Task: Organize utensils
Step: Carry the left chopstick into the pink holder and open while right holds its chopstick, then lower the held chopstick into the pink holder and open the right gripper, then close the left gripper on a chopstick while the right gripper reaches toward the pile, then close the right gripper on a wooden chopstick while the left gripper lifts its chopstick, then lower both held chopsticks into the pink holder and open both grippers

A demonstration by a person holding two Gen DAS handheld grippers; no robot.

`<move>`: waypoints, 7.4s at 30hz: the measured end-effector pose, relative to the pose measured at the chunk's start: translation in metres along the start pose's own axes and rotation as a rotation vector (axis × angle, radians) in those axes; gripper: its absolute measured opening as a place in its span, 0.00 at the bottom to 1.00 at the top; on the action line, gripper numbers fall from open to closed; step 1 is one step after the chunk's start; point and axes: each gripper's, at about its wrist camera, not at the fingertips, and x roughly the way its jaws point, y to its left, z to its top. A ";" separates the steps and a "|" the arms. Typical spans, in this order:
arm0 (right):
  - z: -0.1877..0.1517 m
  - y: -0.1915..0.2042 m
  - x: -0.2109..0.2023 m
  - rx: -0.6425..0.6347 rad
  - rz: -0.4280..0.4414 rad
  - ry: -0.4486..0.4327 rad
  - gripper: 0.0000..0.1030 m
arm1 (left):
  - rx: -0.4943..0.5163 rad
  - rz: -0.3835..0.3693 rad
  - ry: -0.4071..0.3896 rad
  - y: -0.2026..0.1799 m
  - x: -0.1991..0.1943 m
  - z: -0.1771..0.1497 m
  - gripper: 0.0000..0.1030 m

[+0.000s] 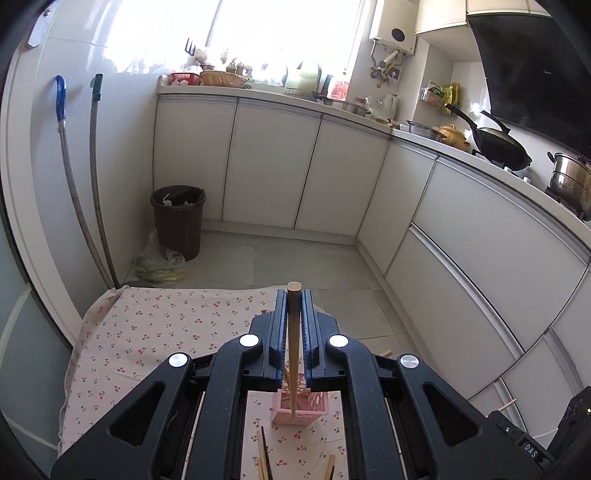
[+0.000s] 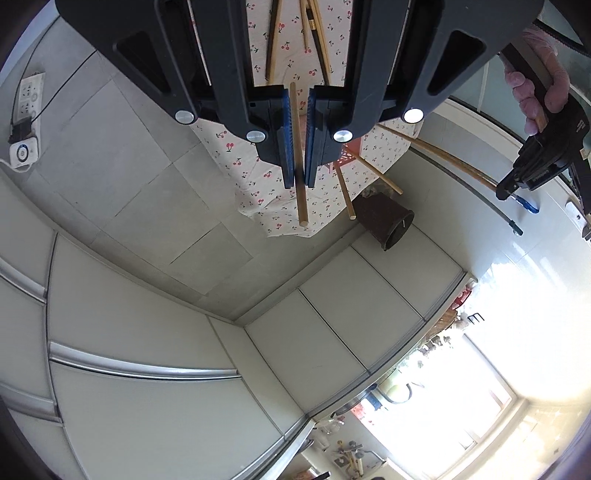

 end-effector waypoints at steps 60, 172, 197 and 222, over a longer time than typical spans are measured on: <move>-0.014 0.117 0.108 -0.241 -0.073 0.000 0.37 | -0.168 0.028 0.386 0.103 0.064 -0.122 0.31; -0.202 0.070 0.193 -0.398 -0.357 0.709 0.38 | -0.044 0.165 0.630 0.154 0.083 -0.189 0.04; -0.183 0.117 0.133 -0.524 -0.162 0.446 0.05 | -0.018 0.118 0.467 0.141 0.045 -0.162 0.04; -0.041 0.144 0.015 -0.324 0.086 0.090 0.05 | 0.035 0.075 0.099 0.083 -0.031 -0.057 0.04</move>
